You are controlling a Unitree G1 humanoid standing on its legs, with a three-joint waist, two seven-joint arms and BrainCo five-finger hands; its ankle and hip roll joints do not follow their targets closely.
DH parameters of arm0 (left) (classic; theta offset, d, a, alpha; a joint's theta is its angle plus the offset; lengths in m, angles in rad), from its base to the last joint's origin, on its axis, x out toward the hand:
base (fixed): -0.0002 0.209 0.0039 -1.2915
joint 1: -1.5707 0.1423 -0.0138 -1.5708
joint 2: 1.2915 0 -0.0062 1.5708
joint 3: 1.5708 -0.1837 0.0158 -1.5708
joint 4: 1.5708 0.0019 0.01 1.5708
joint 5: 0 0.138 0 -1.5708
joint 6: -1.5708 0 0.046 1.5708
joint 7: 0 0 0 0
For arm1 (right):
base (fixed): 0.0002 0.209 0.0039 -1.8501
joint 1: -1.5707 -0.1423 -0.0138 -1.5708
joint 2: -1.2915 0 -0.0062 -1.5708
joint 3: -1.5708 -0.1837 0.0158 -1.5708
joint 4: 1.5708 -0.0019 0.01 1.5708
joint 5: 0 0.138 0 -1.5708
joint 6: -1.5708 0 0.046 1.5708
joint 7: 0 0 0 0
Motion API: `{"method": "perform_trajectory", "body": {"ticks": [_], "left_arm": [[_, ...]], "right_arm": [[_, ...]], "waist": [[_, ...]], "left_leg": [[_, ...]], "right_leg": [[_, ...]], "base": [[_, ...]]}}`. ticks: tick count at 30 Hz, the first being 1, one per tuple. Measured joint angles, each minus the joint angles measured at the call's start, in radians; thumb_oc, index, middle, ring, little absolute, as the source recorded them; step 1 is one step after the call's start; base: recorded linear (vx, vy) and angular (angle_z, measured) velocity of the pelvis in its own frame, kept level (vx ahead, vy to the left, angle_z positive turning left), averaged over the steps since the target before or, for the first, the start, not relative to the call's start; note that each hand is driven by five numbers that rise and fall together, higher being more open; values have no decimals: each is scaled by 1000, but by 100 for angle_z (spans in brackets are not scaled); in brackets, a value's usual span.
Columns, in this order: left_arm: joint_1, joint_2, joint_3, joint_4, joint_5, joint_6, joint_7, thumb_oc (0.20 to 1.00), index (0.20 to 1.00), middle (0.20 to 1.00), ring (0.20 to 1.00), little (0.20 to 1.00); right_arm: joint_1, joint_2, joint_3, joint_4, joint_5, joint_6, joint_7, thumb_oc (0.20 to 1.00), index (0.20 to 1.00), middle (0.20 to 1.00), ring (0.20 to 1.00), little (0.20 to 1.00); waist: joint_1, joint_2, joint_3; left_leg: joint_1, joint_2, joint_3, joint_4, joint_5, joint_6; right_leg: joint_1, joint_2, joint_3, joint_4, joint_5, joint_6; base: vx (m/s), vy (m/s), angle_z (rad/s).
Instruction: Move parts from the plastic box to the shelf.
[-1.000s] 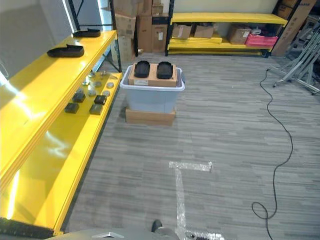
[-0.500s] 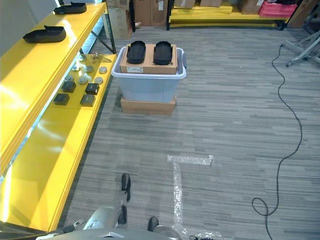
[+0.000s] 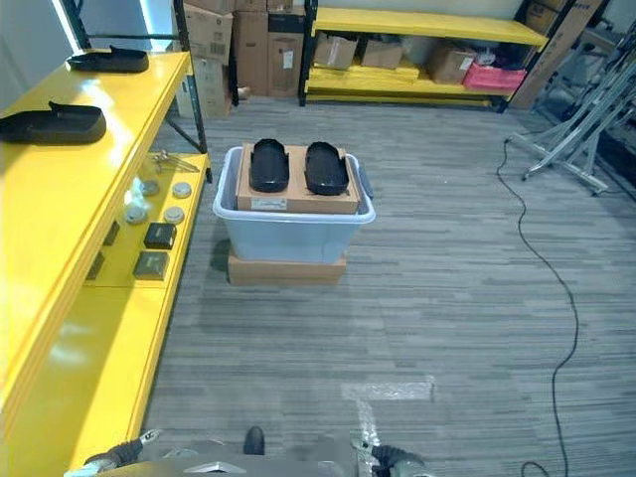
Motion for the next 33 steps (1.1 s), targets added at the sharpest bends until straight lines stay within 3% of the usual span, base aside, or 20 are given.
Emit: {"method": "perform_trajectory", "body": {"ticks": [2, 3, 4, 5, 6, 7, 9, 10, 11, 12, 13, 15, 16, 17, 21, 23, 25, 28, 30, 33], "left_arm": [[-12, -1, 0, 0, 0, 4, 14, 1000, 1000, 1000, 1000, 1000], [-11, -3, 5, 1, 0, 7, 17, 1000, 1000, 1000, 1000, 1000], [-7, 9, 24, 2, 0, 15, 17, 1000, 1000, 1000, 1000, 1000], [-2, 10, 29, 4, 1, 16, 14, 1000, 1000, 1000, 1000, 1000], [9, 15, 44, 17, 1, 17, 14, 1000, 1000, 1000, 1000, 1000], [35, 18, 52, 24, 4, 18, 15, 1000, 1000, 1000, 1000, 1000], [45, 6, 52, 16, 14, 15, 12, 1000, 1000, 1000, 1000, 1000], [81, -1, 89, 4, 23, 6, 11, 1000, 1000, 1000, 1000, 1000], [85, 10, 92, 11, 23, -2, 10, 1000, 1000, 1000, 1000, 1000], [71, 19, 90, 32, 27, -10, 11, 1000, 1000, 1000, 1000, 1000], [64, 22, 85, 38, 29, -16, 10, 1000, 1000, 1000, 1000, 1000], [65, 16, 63, 25, 32, -19, 11, 1000, 1000, 1000, 1000, 1000], [101, 2, 83, 19, 50, -4, 11, 1000, 1000, 1000, 1000, 1000], [117, -6, 79, 19, 57, -3, 9, 1000, 1000, 1000, 1000, 1000], [117, -10, 81, 28, 61, -17, 7, 1000, 1000, 1000, 1000, 1000], [108, -42, 80, 27, 60, -29, 1, 1000, 1000, 1000, 1000, 1000], [81, -46, 53, -4, 58, -31, -5, 1000, 1000, 1000, 1000, 1000], [59, -42, 41, -7, 56, -24, -3, 1000, 1000, 1000, 1000, 1000], [47, -43, 19, 12, 57, -24, -5, 1000, 1000, 1000, 1000, 1000], [16, -37, 39, 10, 59, 2, -7, 1000, 1000, 1000, 1000, 1000]], "right_arm": [[-3, -8, 1, -11, 2, 0, 0, 1000, 1000, 1000, 1000, 1000], [2, -8, 10, -21, 11, 1, 2, 1000, 1000, 1000, 1000, 1000], [3, 0, 17, -25, 11, 1, 9, 1000, 1000, 1000, 1000, 1000], [14, -7, 6, -25, 12, 2, 11, 1000, 1000, 1000, 1000, 1000], [25, -1, -12, -26, 12, 2, 13, 1000, 1000, 1000, 1000, 1000], [45, 0, -17, -28, 12, 5, 19, 1000, 1000, 1000, 1000, 1000], [67, -5, -43, -26, 12, 9, 19, 1000, 1000, 1000, 1000, 1000], [62, 3, -46, -26, 11, 20, 20, 1000, 1000, 1000, 1000, 1000], [66, 17, -52, -18, 9, 21, 20, 1000, 1000, 1000, 1000, 1000], [73, 28, -62, 19, 8, 23, 21, 1000, 1000, 1000, 1000, 1000], [76, 31, -68, 40, 5, 36, 19, 1000, 1000, 1000, 1000, 1000], [64, 23, -59, 45, -4, 34, 17, 1000, 1000, 1000, 1000, 1000], [14, 13, -44, -9, -3, 26, 17, 1000, 1000, 1000, 1000, 1000], [13, 12, -40, -37, -1, 21, 19, 1000, 1000, 1000, 1000, 1000], [15, -3, -2, -58, -2, 55, 17, 1000, 1000, 1000, 1000, 1000], [28, -27, 23, -61, -1, 71, 1, 1000, 1000, 1000, 1000, 1000], [27, -30, 31, -56, 11, 94, -23, 1000, 1000, 1000, 1000, 1000], [13, -38, 28, -42, 12, 107, -25, 1000, 1000, 1000, 1000, 1000], [12, -43, 20, -13, 10, 110, -25, 1000, 1000, 1000, 1000, 1000], [0, -49, 31, -25, 10, 110, -28, 1000, 1000, 1000, 1000, 1000]], "waist": [[2, 17, 3], [7, 16, 3], [4, -28, 29], [-18, -25, 20], [-14, -35, 17], [-15, -46, 6], [-28, -6, 14], [-26, -10, 29], [-40, -96, 24], [-42, -162, 35], [-19, -146, 33], [-3, -113, 17], [4, -92, 3], [-5, -64, -15], [-19, -93, -39], [5, -72, -56], [13, -60, -48], [0, -56, -17], [-14, -54, -8], [-12, -30, 38]], "left_leg": [[1, 6, 0, 15, -23, -37], [-2, 12, 7, 54, -94, -177], [-34, -26, -20, 179, -131, -140], [-16, -38, -35, 169, -206, -69], [6, -72, -40, 156, -203, 1], [46, -87, -53, 151, -193, 14], [87, -59, -84, 145, -210, -16], [51, -74, -67, 276, -195, -81], [1, -130, -74, 399, -158, -157], [-8, -146, -78, 518, -215, -95], [-9, -68, -92, 556, -282, -60], [-28, 84, -141, 460, -336, -115], [19, 131, -106, 342, -338, -110], [49, 152, -111, 300, -322, -131], [-36, 134, -67, 589, -239, -198], [-145, 149, -81, 808, -136, -143], [-347, 122, -107, 934, -129, -112], [-364, 86, -86, 606, -138, -114], [-261, 52, -28, 100, -73, -140], [-274, 61, -36, 71, 17, -98]], "right_leg": [[-23, 63, -47, -212, 40, -31], [-17, 117, -51, -407, 98, -45], [-4, 99, -40, -596, 179, -43], [-11, 96, -33, -643, 213, -10], [-15, 85, -1, -713, 235, 2], [-33, 83, 19, -763, 259, -29], [-32, 144, -5, -756, 295, -95], [-9, 200, -26, -721, 322, -206], [28, 152, 0, -719, 316, -274], [93, 91, 33, -766, 355, -300], [117, 95, 41, -763, 431, -332], [106, 109, 39, -687, 449, -233], [9, 98, 30, -469, 309, -181], [6, 127, 6, -407, 260, -158], [159, 204, 6, -508, 175, -225], [224, 216, 12, -585, 185, -230], [247, 215, 16, -634, 189, -225], [306, 210, 14, -701, 214, -176], [375, 196, 2, -788, 223, -147], [419, 200, 27, -810, 229, -140]], "base": [[301, -173, 5], [531, -308, 10], [561, -316, 27], [644, -372, 31], [537, -298, 21], [592, -341, 19], [605, -374, 24], [467, -298, 27], [525, -314, 66], [424, -245, 96], [615, -382, 99], [445, -313, 23], [415, -320, -26], [556, -423, -25], [320, -249, 7], [171, -108, -9], [128, 20, -4], [185, 172, -5], [139, 177, 33], [72, 136, -27]]}}
